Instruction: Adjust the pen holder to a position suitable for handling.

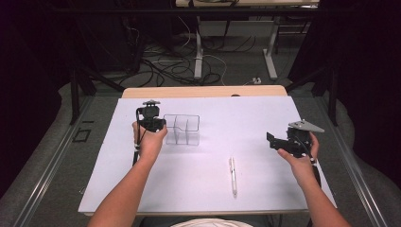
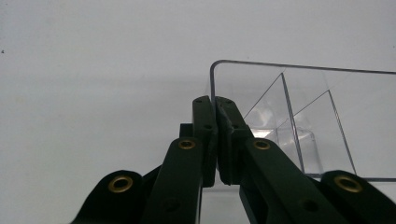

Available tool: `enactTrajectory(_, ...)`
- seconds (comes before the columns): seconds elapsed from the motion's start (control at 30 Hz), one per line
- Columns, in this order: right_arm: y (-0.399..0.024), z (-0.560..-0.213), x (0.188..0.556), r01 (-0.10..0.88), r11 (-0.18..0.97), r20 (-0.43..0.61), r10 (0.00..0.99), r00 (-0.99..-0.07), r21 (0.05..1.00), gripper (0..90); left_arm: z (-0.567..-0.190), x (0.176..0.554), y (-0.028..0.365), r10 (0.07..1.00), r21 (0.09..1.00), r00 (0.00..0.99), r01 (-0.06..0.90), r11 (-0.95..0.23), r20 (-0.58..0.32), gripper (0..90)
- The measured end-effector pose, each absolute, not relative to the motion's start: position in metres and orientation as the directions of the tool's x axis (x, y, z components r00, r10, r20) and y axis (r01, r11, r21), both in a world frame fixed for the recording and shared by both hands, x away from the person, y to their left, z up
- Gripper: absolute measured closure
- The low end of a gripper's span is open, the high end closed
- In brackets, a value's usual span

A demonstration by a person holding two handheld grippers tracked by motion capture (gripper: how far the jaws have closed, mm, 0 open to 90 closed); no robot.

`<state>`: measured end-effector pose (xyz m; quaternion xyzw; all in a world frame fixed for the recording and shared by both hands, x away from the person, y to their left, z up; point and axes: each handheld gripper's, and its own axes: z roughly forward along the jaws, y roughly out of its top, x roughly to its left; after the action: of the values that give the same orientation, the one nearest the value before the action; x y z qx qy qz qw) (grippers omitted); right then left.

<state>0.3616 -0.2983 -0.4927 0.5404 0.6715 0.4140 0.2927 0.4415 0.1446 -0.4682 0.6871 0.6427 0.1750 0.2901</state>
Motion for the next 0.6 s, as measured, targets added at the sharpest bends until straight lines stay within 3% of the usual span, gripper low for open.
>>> enactTrajectory(0.6, -0.296, -0.494, 0.362, 0.491, 0.088, 0.046, 0.966, -0.254, 0.867, 12.6, -0.474, 0.428, 0.157, 0.945, 0.62, 0.189, 0.784, 0.018, -0.267, 83.2)
